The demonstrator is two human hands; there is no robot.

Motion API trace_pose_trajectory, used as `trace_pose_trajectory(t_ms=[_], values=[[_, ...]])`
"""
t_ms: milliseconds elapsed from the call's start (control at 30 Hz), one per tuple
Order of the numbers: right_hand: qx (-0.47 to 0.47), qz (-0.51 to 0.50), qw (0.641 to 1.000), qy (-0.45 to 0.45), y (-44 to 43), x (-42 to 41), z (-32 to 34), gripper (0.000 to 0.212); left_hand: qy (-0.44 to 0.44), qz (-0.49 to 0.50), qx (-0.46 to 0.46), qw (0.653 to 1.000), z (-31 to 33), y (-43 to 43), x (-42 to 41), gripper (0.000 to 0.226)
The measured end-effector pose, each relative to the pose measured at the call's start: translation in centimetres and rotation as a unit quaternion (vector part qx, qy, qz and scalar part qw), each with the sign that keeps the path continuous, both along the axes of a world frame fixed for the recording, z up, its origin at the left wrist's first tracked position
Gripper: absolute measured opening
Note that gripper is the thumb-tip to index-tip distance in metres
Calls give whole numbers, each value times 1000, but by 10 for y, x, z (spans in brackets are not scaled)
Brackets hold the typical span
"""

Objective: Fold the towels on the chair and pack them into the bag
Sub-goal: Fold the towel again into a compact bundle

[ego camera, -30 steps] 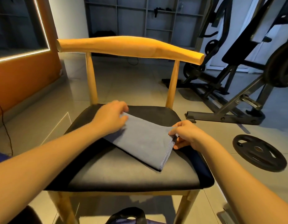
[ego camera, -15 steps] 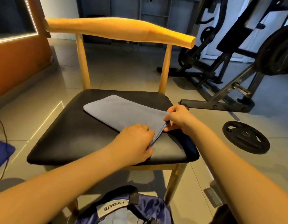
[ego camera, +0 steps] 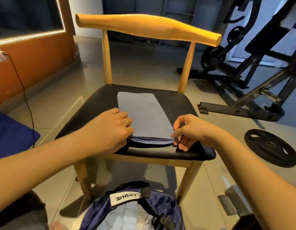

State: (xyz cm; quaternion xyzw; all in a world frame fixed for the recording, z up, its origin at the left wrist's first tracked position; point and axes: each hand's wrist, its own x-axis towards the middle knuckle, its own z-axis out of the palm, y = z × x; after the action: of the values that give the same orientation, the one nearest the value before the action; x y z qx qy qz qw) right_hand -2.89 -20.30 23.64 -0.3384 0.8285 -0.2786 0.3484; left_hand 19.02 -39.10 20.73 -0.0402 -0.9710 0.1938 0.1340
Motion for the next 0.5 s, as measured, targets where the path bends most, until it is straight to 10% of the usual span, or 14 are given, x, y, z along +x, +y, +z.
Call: trace_pose_trajectory(t_ms=[333, 500], values=[[-106, 296, 829, 462, -1, 37, -34, 28, 24, 41, 60, 997, -33, 9, 27, 22], [-131, 317, 769, 539, 1, 37, -44, 34, 64, 44, 130, 988, -39, 12, 24, 10]])
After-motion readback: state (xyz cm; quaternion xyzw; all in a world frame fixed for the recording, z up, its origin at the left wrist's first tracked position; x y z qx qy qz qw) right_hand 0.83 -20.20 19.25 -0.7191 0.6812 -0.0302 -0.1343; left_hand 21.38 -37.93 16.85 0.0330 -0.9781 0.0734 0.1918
